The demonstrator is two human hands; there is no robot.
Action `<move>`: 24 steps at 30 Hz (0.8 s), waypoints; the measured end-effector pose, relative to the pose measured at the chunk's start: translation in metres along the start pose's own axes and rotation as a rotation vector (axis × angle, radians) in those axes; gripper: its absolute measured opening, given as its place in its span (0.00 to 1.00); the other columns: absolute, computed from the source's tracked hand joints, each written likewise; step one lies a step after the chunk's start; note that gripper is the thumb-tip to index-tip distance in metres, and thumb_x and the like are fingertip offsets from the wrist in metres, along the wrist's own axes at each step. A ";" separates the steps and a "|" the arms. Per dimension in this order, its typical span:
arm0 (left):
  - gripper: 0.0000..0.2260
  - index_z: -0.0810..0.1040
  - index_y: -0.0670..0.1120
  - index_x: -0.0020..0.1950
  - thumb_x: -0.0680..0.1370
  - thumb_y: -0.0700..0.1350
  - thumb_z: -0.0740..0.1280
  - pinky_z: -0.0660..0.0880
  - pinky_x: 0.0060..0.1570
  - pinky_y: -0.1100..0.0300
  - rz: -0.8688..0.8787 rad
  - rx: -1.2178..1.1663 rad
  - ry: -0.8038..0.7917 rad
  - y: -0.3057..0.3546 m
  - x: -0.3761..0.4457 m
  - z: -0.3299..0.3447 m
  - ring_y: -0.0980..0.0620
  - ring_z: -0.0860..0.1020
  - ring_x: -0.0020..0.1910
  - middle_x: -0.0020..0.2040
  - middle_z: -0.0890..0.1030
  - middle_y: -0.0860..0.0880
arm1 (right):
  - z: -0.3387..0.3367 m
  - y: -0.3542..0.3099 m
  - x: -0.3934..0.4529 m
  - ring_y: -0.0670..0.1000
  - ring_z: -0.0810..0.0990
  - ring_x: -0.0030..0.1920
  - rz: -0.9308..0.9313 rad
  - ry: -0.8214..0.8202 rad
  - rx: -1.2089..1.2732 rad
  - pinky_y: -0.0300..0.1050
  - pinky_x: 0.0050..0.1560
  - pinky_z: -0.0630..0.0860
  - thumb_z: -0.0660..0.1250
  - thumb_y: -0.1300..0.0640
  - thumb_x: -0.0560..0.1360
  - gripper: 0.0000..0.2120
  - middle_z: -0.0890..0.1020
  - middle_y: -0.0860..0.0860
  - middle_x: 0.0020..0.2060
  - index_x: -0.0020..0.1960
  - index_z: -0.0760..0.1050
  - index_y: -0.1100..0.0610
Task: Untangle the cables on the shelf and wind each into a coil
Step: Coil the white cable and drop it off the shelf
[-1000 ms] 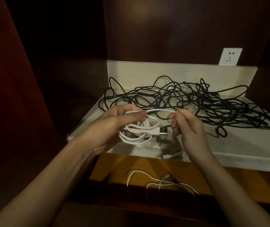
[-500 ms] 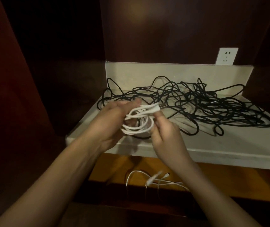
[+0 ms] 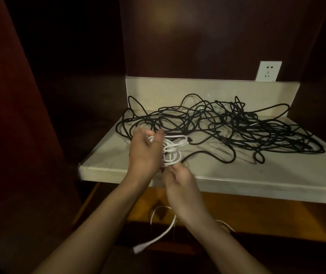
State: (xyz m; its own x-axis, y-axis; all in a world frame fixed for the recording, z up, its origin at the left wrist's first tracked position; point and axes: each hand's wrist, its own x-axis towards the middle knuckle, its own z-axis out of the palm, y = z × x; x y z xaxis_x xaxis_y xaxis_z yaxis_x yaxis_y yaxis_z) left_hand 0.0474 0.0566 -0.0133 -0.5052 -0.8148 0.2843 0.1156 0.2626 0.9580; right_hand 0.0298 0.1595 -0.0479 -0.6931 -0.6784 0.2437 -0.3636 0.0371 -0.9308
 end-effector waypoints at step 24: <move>0.05 0.74 0.41 0.51 0.80 0.42 0.61 0.75 0.39 0.65 0.058 -0.271 -0.994 0.045 -0.013 -0.048 0.56 0.78 0.37 0.40 0.80 0.50 | -0.085 -0.045 0.026 0.60 0.77 0.32 -0.468 -0.134 0.096 0.50 0.28 0.72 0.71 0.54 0.74 0.09 0.78 0.58 0.33 0.44 0.73 0.58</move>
State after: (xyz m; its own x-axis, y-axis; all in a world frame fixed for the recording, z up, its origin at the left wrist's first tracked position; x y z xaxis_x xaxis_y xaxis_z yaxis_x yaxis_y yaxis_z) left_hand 0.0998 0.0538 0.0277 -0.9573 0.0227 0.2883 0.2892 0.0619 0.9553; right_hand -0.0242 0.2026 0.0233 -0.3804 -0.6950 0.6102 -0.5532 -0.3577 -0.7523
